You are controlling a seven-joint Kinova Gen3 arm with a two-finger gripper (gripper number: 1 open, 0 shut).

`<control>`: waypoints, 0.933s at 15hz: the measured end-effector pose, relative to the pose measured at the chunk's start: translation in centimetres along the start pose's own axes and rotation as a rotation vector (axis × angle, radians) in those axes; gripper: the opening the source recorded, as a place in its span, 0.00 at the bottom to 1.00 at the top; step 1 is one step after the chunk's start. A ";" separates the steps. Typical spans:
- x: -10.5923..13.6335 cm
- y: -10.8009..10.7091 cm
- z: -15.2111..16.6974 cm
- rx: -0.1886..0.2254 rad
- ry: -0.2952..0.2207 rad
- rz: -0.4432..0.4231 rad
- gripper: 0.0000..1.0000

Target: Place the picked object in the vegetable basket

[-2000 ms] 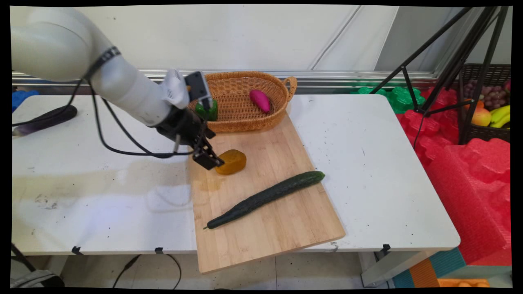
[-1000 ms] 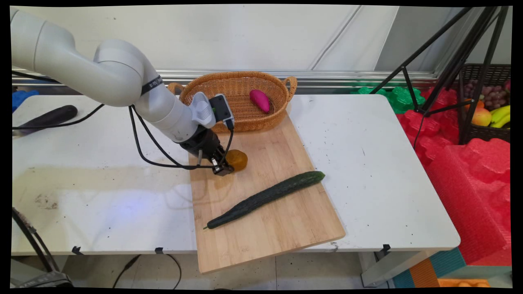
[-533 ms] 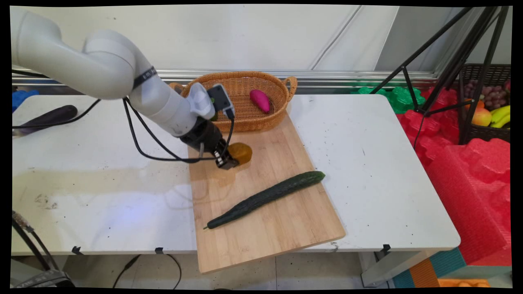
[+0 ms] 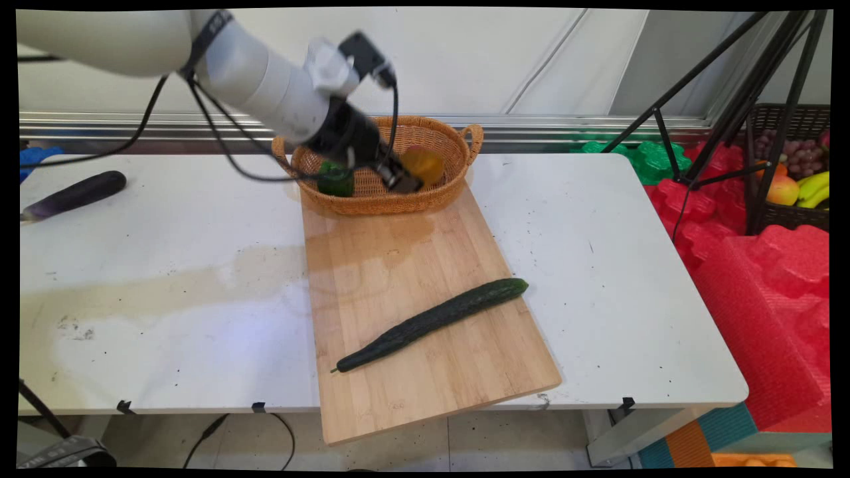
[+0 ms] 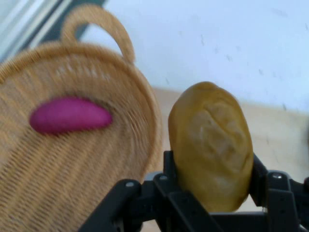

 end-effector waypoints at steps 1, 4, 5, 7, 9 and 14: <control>1.1 -0.5 0.0 0.015 0.023 -0.008 0.00; 3.6 -2.4 0.7 0.064 0.066 -0.036 0.00; 4.1 -2.9 1.2 0.079 0.072 -0.044 0.00; 5.2 -4.1 2.6 0.107 0.075 -0.058 0.00; 5.8 -5.2 4.2 0.126 0.066 -0.068 0.00; 5.6 -7.2 8.0 0.145 0.016 -0.066 0.00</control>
